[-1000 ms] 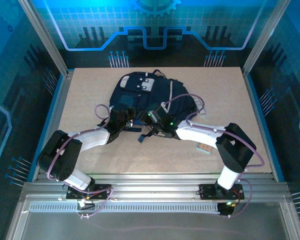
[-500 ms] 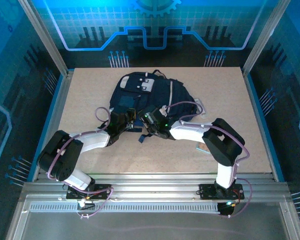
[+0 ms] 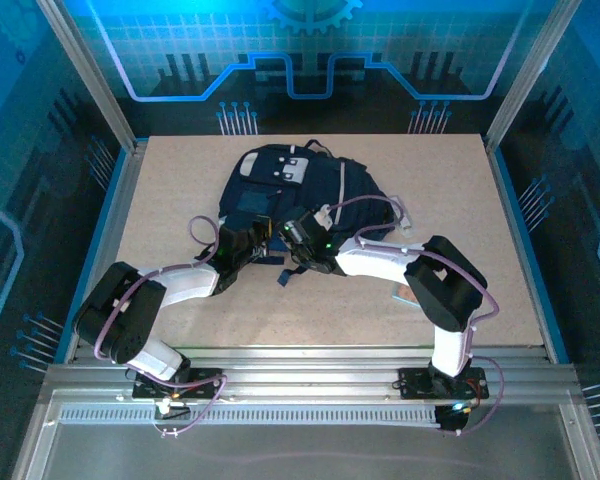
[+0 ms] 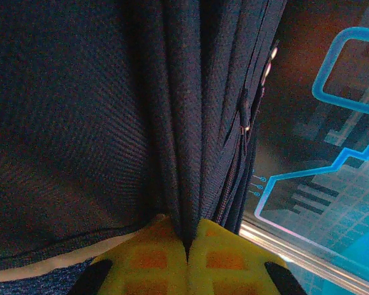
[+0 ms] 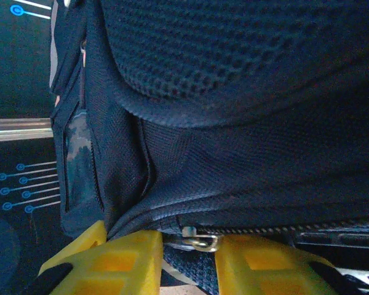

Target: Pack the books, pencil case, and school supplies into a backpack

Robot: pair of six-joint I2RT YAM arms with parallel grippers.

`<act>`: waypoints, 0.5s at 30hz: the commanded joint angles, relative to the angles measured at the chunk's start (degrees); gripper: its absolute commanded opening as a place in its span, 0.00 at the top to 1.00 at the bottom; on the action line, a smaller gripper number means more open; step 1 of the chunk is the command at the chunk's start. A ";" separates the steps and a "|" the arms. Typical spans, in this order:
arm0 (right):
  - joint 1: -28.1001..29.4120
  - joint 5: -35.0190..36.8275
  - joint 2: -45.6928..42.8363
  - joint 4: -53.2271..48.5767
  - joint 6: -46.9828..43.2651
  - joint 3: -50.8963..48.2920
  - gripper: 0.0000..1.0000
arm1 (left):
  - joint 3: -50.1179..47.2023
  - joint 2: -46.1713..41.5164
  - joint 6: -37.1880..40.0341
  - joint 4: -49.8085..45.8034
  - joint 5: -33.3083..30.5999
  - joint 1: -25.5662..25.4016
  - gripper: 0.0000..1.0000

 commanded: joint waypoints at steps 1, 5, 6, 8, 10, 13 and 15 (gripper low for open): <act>-1.45 9.94 1.89 -4.36 -5.30 1.27 0.68 | 0.20 -1.98 -0.26 6.60 1.72 -0.19 1.00; -1.72 10.00 1.91 -3.35 -6.44 0.39 0.82 | -0.12 -2.07 -0.38 6.34 1.38 -0.22 1.00; -1.80 9.95 1.39 -3.22 -6.72 -0.18 0.86 | -0.22 -2.08 -0.27 6.01 0.99 -0.01 1.00; -1.96 9.25 -0.22 -2.46 -8.40 -1.69 0.94 | -0.45 -1.79 0.15 5.92 0.40 0.47 1.00; -2.14 7.93 -2.65 -2.48 -9.23 -3.89 0.97 | -0.66 -0.99 0.44 6.57 -0.06 1.40 1.00; -2.84 3.80 -6.67 -0.65 -11.25 -8.48 1.00 | -0.40 0.69 1.24 7.65 -0.09 3.33 1.00; -3.62 1.00 -9.17 -0.26 -12.69 -11.12 1.00 | 0.07 1.96 1.52 8.42 0.33 4.39 1.00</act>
